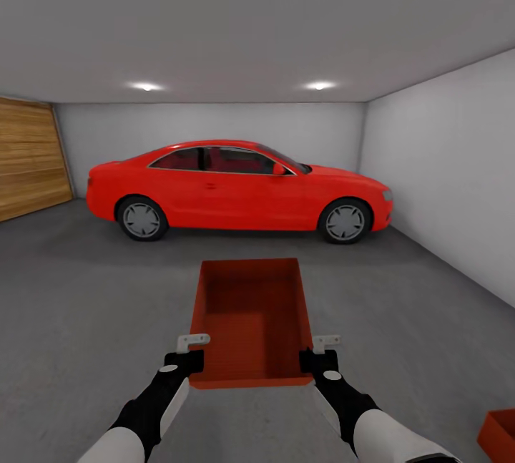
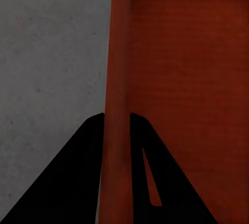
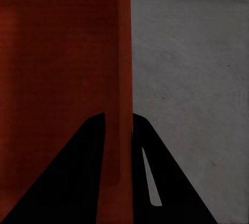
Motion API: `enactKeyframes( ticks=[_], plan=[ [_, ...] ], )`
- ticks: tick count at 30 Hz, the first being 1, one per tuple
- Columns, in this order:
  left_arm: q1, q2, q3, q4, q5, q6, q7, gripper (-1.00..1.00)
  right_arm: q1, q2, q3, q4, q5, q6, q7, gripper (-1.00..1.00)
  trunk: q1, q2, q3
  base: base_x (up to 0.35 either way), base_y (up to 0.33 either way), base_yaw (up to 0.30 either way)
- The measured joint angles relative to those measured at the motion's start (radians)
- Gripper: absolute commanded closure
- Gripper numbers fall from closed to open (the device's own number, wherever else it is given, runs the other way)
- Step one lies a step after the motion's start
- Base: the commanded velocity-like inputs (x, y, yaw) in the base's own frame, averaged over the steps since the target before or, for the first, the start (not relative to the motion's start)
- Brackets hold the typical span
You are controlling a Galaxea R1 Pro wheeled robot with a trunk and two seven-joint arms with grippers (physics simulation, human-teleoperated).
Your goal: Move the two storage containers from the living room to the garage. In the garage, place one container on the floor and stack the other container on top of it (either order is fine).
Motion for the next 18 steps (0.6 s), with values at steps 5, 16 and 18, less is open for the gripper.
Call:
enactKeyframes(
  ticks=[5, 16, 18],
  plan=[
    [0.000, 0.000, 0.000, 0.000, 0.000, 0.000, 0.000, 1.00, 0.000, 0.000, 0.000, 0.000, 0.000, 0.000, 0.000, 1.00, 0.000, 0.000, 0.000, 0.322, 0.000, 0.000],
    [0.000, 0.000, 0.000, 0.000, 0.000, -0.001, 0.000, 1.00, 0.000, 0.000, 0.002, 0.000, -0.001, -0.001, -0.001, 1.00, 0.000, 0.000, 0.000, 0.322, 0.000, 0.000],
    [0.000, 0.000, 0.000, 0.000, 0.000, 0.000, 0.000, 1.00, 0.000, 0.000, 0.003, 0.000, -0.002, 0.000, -0.001, 1.00, 0.000, 0.000, 0.000, 0.322, 0.000, 0.000]
  ],
)
